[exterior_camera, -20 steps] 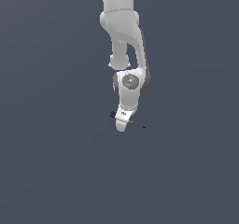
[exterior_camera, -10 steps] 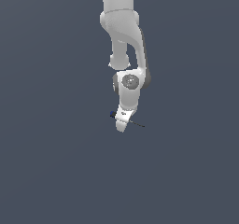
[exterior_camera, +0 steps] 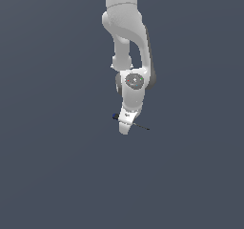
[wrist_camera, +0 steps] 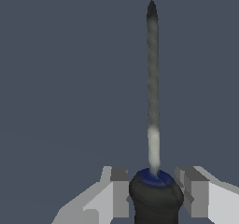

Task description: Pick up the object and move it to a goal position.

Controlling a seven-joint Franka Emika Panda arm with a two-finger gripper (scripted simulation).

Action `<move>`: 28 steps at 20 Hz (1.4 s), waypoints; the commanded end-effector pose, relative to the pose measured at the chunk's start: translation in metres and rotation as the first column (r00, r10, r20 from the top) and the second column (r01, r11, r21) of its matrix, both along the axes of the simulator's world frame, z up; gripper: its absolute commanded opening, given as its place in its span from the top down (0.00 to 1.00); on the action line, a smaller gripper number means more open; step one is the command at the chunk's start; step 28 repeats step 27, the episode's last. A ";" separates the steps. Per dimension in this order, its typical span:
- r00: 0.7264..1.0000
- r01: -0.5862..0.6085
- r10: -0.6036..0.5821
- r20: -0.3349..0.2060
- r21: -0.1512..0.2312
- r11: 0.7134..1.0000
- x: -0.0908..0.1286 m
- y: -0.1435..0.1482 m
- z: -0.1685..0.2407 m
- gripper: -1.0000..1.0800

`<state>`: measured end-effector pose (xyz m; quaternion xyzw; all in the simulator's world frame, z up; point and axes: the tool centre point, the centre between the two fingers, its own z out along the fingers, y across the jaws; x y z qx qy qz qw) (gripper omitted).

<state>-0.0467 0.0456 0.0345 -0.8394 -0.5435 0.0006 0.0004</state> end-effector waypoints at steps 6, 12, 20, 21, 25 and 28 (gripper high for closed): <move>1.000 -0.001 0.001 0.001 0.001 1.000 0.022 0.009 0.048 1.00; 1.000 -0.001 0.001 0.001 0.002 1.000 0.046 0.018 0.097 1.00; 1.000 0.000 0.000 0.001 0.001 1.000 0.068 0.024 0.138 1.00; 1.000 0.000 0.000 0.001 0.001 1.000 0.069 0.025 0.141 1.00; 1.000 0.000 0.000 0.001 0.001 1.000 0.073 0.026 0.148 1.00; 1.000 0.000 0.000 0.001 0.001 1.000 0.074 0.026 0.149 1.00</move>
